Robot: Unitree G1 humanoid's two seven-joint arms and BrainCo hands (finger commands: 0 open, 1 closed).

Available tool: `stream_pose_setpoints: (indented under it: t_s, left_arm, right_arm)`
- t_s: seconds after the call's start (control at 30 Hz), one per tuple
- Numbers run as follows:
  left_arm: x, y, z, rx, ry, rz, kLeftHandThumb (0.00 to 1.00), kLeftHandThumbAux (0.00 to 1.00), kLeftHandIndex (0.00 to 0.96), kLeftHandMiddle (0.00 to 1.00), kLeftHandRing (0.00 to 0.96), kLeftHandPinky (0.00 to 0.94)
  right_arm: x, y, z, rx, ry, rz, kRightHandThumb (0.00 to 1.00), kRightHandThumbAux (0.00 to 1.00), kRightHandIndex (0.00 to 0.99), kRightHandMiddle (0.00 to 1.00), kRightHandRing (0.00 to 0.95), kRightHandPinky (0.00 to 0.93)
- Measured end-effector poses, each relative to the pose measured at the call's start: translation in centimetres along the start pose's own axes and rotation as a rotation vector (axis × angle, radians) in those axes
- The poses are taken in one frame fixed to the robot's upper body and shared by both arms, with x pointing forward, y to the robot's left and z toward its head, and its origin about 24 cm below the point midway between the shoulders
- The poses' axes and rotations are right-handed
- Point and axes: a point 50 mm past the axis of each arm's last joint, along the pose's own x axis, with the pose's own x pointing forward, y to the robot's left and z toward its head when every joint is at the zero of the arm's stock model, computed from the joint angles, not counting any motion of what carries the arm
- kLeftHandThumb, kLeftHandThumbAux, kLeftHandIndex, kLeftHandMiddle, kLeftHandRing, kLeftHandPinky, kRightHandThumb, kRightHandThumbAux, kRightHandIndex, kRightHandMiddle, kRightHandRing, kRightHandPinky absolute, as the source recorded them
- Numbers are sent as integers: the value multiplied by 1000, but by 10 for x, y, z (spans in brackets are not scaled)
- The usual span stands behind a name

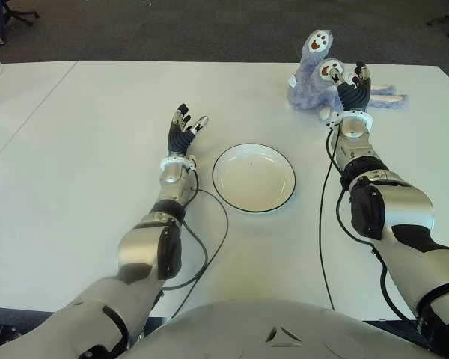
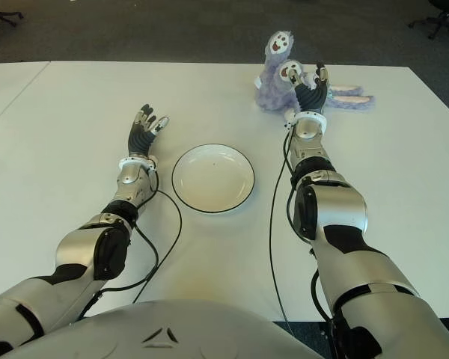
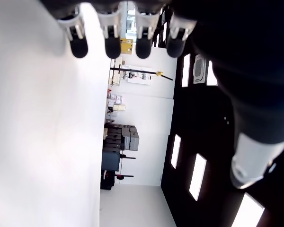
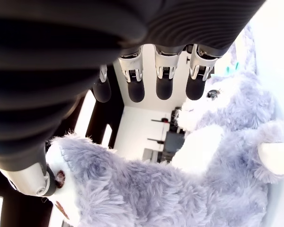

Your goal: Put the doll into the plate.

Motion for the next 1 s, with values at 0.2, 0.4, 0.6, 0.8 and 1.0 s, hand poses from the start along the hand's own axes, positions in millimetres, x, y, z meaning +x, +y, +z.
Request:
stream_pose_setpoints:
  t_s: [0.2, 0.4, 0.6, 0.8, 1.0]
  left_arm:
    - [0, -1, 0, 2, 0, -5, 0, 621, 0, 0, 0, 0]
    - [0, -3, -1, 1, 3, -10, 0, 635, 0, 0, 0, 0]
    - [0, -4, -1, -3, 13, -11, 0, 624, 0, 0, 0, 0]
    - [0, -5, -1, -3, 14, -11, 0, 620, 0, 0, 0, 0]
    - [1, -6, -1, -3, 15, -14, 0, 612, 0, 1, 0, 0]
  right_arm:
    - [1, 1, 2, -3, 10, 7, 354, 611, 55, 13, 0, 0]
    - [3, 1, 3, -3, 28, 5, 383, 631, 62, 28, 0, 0]
    - [3, 0, 2, 5, 49, -2, 390, 647, 67, 41, 7, 32]
    - [2, 4, 0, 6, 59, 5, 308, 611, 9, 0, 0, 0]
    - [-6, 21, -2, -3, 65, 62, 259, 485, 0, 0, 0, 0]
